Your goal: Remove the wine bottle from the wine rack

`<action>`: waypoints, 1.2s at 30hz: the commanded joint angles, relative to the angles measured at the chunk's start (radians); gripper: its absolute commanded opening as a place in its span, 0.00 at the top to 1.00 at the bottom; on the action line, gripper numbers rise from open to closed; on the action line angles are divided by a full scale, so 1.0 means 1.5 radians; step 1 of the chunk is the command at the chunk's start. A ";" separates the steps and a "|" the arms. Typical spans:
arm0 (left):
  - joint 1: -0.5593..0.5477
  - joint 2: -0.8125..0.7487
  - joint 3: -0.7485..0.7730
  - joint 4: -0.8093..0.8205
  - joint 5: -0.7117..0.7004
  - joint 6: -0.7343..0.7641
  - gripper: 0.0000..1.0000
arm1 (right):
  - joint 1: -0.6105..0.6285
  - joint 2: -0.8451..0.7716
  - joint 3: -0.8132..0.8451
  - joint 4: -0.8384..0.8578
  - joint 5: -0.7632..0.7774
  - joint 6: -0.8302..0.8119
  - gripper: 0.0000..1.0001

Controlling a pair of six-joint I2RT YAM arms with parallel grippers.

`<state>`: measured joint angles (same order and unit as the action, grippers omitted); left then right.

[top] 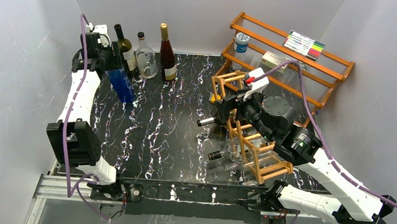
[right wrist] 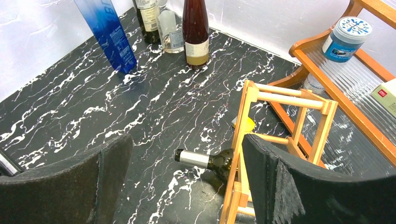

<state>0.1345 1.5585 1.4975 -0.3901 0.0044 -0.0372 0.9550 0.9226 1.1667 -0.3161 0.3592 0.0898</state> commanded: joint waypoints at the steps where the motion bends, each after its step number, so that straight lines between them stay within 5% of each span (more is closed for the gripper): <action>1: 0.006 0.011 0.057 0.093 0.039 0.038 1.00 | -0.001 -0.004 0.014 0.019 -0.002 -0.017 0.02; 22: 0.016 0.101 0.113 0.106 0.074 0.114 0.97 | -0.001 0.042 0.025 0.025 -0.036 -0.020 0.02; 29: 0.016 0.096 0.108 0.094 0.046 0.096 0.34 | -0.001 0.048 0.029 0.026 -0.039 -0.014 0.02; 34: 0.016 0.072 0.104 0.089 0.022 0.088 0.02 | -0.001 0.052 0.040 0.012 -0.039 -0.019 0.02; 36: 0.016 0.059 0.105 0.086 0.036 0.084 0.02 | -0.001 0.050 0.041 0.006 -0.035 -0.023 0.02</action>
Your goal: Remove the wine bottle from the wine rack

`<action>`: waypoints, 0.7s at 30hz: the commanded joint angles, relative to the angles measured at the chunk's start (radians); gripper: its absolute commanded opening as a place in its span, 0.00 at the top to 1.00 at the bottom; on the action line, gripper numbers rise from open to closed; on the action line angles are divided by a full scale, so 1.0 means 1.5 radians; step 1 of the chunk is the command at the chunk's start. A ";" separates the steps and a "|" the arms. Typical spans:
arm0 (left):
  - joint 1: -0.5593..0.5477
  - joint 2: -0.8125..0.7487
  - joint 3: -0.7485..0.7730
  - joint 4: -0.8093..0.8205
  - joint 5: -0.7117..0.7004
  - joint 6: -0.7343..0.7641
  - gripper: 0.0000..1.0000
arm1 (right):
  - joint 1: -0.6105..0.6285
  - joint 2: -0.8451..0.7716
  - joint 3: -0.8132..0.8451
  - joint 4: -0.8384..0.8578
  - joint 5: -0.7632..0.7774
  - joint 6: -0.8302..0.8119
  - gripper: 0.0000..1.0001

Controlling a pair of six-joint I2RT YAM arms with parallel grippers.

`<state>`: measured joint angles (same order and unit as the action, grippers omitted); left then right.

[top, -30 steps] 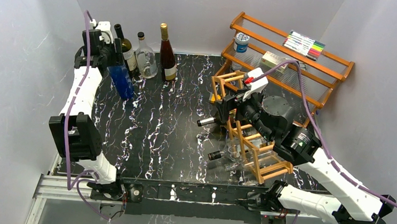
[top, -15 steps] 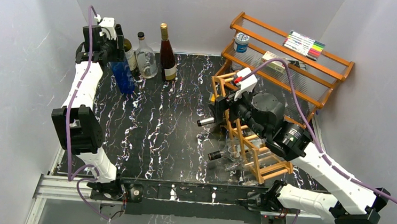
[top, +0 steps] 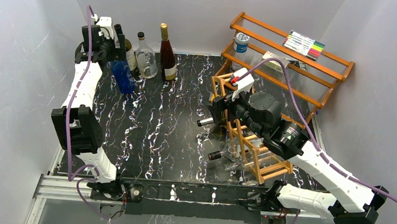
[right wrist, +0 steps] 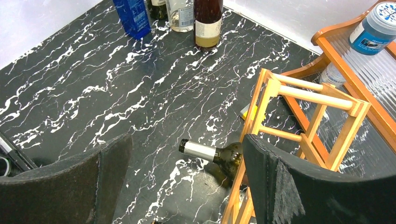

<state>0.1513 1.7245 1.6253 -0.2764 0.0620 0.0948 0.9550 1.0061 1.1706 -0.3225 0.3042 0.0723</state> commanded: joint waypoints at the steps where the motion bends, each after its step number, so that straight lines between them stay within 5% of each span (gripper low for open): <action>1: 0.005 -0.060 0.019 0.009 0.005 -0.010 0.02 | -0.001 -0.007 0.040 0.007 0.005 -0.012 0.02; 9: 0.005 -0.188 -0.049 -0.022 0.080 -0.104 0.02 | 0.000 -0.036 0.046 -0.048 0.000 -0.049 0.02; 18: -0.009 -0.383 -0.284 0.107 0.340 -0.221 0.02 | -0.001 -0.147 -0.008 -0.157 -0.151 -0.108 0.02; 21: -0.060 -0.402 -0.320 0.112 0.361 -0.226 0.02 | -0.001 -0.180 -0.033 -0.211 -0.211 -0.152 0.02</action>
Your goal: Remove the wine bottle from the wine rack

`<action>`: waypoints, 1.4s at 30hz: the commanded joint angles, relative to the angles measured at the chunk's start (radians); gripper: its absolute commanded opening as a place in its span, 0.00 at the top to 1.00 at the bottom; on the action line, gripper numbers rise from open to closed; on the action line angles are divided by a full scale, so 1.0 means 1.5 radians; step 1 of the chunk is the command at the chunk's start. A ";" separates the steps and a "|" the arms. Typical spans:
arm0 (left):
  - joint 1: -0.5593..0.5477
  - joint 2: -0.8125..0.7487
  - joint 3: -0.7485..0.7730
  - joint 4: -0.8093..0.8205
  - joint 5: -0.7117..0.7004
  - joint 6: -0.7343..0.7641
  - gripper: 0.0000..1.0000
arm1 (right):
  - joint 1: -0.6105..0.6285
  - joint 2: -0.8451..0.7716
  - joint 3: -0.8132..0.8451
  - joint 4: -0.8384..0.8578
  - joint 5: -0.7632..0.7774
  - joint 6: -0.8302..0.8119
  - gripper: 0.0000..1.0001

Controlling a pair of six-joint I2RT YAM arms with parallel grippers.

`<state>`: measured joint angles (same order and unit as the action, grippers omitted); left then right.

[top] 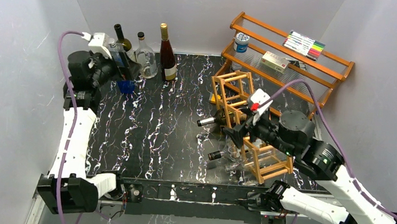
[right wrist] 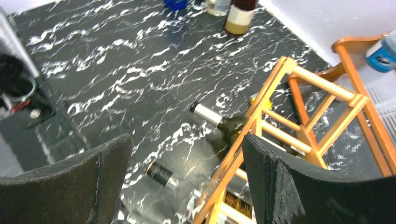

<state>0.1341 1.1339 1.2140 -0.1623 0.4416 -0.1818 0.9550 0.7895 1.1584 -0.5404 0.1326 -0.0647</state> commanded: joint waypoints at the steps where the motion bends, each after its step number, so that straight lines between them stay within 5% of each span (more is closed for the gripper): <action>1: -0.075 -0.012 -0.056 0.037 0.106 -0.041 0.02 | 0.000 -0.044 -0.030 -0.085 -0.104 -0.077 0.02; 6: -0.236 -0.022 -0.121 0.053 0.116 -0.085 0.02 | -0.001 -0.050 -0.031 -0.140 -0.018 -0.114 0.02; 14: -0.494 -0.032 -0.272 0.223 0.078 -0.246 0.02 | 0.000 -0.023 -0.042 -0.052 0.025 -0.112 0.02; 24: -0.746 0.198 -0.233 0.344 0.018 -0.268 0.02 | 0.000 -0.017 -0.013 -0.052 0.000 -0.089 0.02; 28: -0.794 0.292 -0.197 0.381 0.028 -0.285 0.07 | -0.001 -0.050 0.008 -0.042 0.039 -0.087 0.02; 31: -0.812 0.346 -0.186 0.427 0.039 -0.319 0.22 | -0.001 -0.058 0.013 -0.047 0.048 -0.088 0.02; 42: -0.844 0.289 -0.210 0.372 -0.004 -0.303 0.32 | -0.001 -0.067 0.000 -0.056 0.045 -0.085 0.02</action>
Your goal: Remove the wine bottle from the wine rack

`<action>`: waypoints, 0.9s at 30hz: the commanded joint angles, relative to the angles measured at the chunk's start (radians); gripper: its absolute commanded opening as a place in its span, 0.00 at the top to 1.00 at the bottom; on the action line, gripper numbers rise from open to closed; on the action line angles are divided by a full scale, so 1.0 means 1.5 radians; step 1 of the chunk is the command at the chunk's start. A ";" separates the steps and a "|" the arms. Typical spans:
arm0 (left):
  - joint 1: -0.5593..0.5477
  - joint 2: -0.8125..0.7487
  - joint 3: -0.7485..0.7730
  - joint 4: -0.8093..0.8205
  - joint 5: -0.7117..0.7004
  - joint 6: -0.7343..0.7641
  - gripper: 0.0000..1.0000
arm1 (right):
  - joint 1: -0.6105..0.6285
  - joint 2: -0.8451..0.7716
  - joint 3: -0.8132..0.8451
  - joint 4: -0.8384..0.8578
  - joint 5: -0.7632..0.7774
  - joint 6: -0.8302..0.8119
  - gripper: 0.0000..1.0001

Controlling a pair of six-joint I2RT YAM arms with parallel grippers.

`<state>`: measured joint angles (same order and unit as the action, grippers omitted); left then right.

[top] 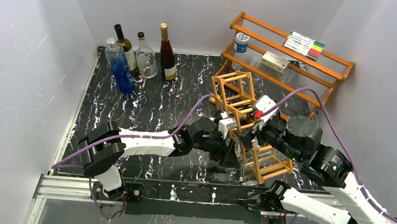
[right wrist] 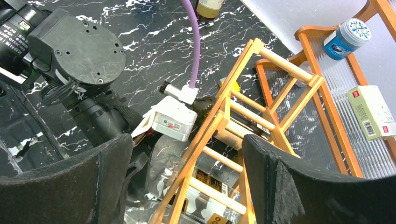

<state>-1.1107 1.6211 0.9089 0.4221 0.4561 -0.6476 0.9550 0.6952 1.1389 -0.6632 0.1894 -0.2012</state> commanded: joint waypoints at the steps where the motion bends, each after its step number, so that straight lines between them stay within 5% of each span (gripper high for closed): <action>1: -0.016 -0.038 -0.011 -0.011 -0.012 0.003 0.31 | 0.000 -0.003 0.012 0.027 0.005 0.006 0.02; 6: -0.027 -0.036 -0.012 0.009 -0.005 -0.010 0.19 | -0.001 0.004 0.012 0.028 0.000 0.007 0.02; 18: -0.031 0.005 0.009 0.019 0.017 -0.019 0.34 | -0.001 0.002 0.018 0.015 0.000 0.011 0.02; 27: -0.031 -0.017 -0.003 0.032 0.025 -0.020 0.61 | 0.000 0.003 0.016 0.016 0.000 0.012 0.02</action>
<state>-1.1542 1.6405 0.8948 0.4488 0.4820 -0.6914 0.9550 0.7074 1.1389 -0.6643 0.1871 -0.1898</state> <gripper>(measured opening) 0.423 0.981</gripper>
